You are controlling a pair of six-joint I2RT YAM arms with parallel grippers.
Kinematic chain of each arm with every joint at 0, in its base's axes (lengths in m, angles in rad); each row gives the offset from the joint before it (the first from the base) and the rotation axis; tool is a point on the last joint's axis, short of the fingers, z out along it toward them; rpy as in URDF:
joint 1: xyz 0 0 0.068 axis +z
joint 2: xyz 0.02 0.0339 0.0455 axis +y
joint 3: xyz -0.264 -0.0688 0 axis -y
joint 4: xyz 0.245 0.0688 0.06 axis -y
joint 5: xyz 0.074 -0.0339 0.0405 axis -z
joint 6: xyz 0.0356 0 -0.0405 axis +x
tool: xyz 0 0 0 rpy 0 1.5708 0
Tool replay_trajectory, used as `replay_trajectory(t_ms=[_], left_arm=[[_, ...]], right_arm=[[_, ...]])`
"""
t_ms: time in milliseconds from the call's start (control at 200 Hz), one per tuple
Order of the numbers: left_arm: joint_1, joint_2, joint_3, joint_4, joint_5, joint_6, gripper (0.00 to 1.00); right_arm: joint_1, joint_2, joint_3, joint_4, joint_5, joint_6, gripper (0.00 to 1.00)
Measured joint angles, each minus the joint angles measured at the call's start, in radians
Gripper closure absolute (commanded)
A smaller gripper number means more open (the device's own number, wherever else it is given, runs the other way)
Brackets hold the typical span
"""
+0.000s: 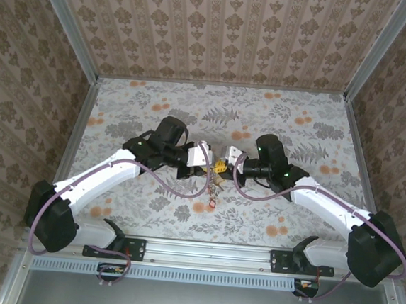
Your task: Put the keys on the keyring
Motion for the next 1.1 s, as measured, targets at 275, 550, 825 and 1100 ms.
replay_trajectory(t_ms=[275,550,825,1100], left_arm=[[0.034,-0.009,-0.023,0.086,0.063,-0.041,0.86],[0.062,-0.021,-0.031,0.16,0.122,-0.087,0.96],[0.059,-0.02,0.001,0.047,0.105,-0.09,1.0],[-0.009,0.034,0.175,-0.191,-0.08,-0.033,1.0]], right_arm=[[-0.018,0.0,-0.13,0.366,-0.016,0.246,1.0],[-0.024,0.037,-0.196,0.663,-0.014,0.432,1.0],[-0.015,-0.035,-0.111,0.316,-0.006,0.194,0.8],[-0.008,-0.074,0.071,-0.126,0.055,-0.085,0.73]])
